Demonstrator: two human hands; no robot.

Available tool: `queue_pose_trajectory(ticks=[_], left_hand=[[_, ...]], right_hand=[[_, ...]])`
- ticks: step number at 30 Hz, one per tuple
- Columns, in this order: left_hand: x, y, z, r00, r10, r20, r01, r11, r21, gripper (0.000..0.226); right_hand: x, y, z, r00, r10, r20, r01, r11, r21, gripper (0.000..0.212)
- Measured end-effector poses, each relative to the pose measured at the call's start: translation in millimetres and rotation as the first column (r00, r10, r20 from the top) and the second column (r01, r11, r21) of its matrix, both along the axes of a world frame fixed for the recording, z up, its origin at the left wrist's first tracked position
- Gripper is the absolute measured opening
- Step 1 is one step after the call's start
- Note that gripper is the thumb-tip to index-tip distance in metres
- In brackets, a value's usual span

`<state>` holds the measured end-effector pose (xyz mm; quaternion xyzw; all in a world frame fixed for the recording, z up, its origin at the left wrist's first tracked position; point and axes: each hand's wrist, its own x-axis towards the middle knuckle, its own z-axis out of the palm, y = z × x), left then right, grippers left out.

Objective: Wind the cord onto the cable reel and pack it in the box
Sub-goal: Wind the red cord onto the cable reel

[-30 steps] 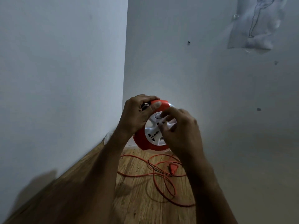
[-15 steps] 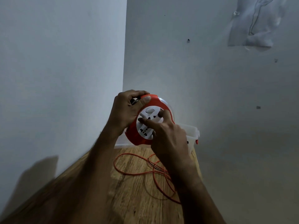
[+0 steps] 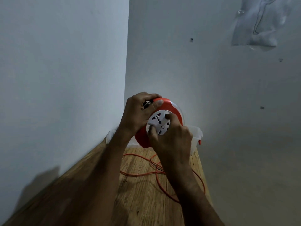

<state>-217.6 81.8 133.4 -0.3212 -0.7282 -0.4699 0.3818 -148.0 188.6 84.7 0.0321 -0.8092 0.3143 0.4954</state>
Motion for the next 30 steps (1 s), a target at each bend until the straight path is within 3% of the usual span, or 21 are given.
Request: queue_pose_trajectory(ticks=[4, 8, 11, 14, 17, 19, 20, 22, 30], left_hand=[[2, 4, 0, 0.998, 0.021, -0.062, -0.022, 1.000, -0.021, 0.035], [4, 7, -1, 0.992, 0.033, -0.122, -0.041, 0.997, -0.059, 0.034], [3, 7, -1, 0.989, 0.035, -0.142, -0.047, 0.996, -0.080, 0.035], [3, 9, -3, 0.987, 0.028, -0.155, -0.045, 0.993, -0.108, 0.035], [2, 15, -8, 0.990, 0.018, -0.139, -0.038, 0.989, -0.142, 0.035], [0, 17, -11, 0.993, 0.012, -0.115, -0.027, 0.991, -0.129, 0.034], [-2, 17, -11, 0.995, 0.008, -0.102, -0.019, 0.994, -0.109, 0.034], [-4, 16, -12, 0.997, 0.009, -0.083, -0.014, 0.998, -0.056, 0.034], [-9, -1, -7, 0.996, 0.066, -0.053, -0.062, 0.995, 0.081, 0.036]], right_hand=[[-2, -2, -3, 0.994, 0.092, 0.064, -0.071, 0.958, -0.277, 0.056], [-5, -5, -3, 0.963, 0.253, 0.089, -0.137, 0.749, -0.648, 0.057], [-4, -9, -1, 0.919, 0.393, 0.043, -0.170, 0.491, -0.854, 0.057], [1, -9, 4, 0.841, 0.540, -0.031, -0.131, 0.148, -0.980, 0.047], [5, -4, 10, 0.753, 0.620, -0.220, -0.051, -0.278, -0.959, 0.049], [7, 1, 14, 0.698, 0.637, -0.328, -0.037, -0.424, -0.905, 0.049], [9, 3, 16, 0.681, 0.641, -0.354, -0.039, -0.451, -0.892, 0.046], [10, 3, 18, 0.681, 0.655, -0.329, -0.065, -0.393, -0.917, 0.038], [19, -11, 16, 0.747, 0.662, -0.054, -0.208, 0.156, -0.966, 0.020]])
